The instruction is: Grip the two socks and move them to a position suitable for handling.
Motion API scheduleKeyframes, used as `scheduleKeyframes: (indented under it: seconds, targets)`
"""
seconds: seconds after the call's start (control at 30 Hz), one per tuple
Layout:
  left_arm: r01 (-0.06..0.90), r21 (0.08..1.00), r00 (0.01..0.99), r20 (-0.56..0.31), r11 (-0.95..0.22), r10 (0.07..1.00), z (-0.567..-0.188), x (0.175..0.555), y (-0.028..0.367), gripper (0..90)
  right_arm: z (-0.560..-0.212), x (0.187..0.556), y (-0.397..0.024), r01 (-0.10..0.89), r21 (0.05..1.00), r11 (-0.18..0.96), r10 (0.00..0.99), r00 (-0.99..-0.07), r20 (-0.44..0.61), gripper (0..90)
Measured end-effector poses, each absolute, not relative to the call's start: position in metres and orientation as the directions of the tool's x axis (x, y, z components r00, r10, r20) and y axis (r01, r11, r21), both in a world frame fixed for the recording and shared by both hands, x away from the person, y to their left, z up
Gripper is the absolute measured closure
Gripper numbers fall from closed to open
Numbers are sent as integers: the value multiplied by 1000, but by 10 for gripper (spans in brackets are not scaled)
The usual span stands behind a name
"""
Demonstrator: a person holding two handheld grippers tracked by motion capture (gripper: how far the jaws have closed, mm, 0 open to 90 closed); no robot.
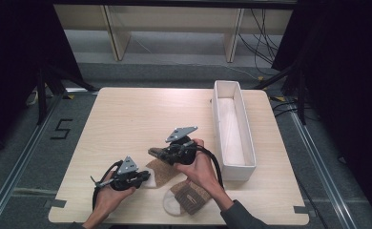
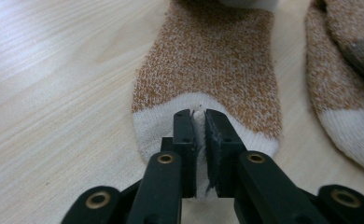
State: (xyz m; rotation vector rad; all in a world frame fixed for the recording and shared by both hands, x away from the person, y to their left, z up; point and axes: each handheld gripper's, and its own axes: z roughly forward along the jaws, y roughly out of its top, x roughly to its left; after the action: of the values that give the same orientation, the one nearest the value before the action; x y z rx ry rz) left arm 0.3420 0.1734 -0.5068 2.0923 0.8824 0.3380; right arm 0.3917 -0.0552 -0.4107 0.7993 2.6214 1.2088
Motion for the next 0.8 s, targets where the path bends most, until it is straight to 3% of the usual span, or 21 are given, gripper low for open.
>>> scheduleKeyframes:
  seconds: [0.43,0.8]
  targets:
    - [458,815,728,-113,-356,676,-474,294,241,855,-382,416,-69,394,751,530,588,-809,9,787]
    - [517,790,680,-145,-331,718,-493,295,276,851,-427,444,-55,505,626,594,640,-768,12,787]
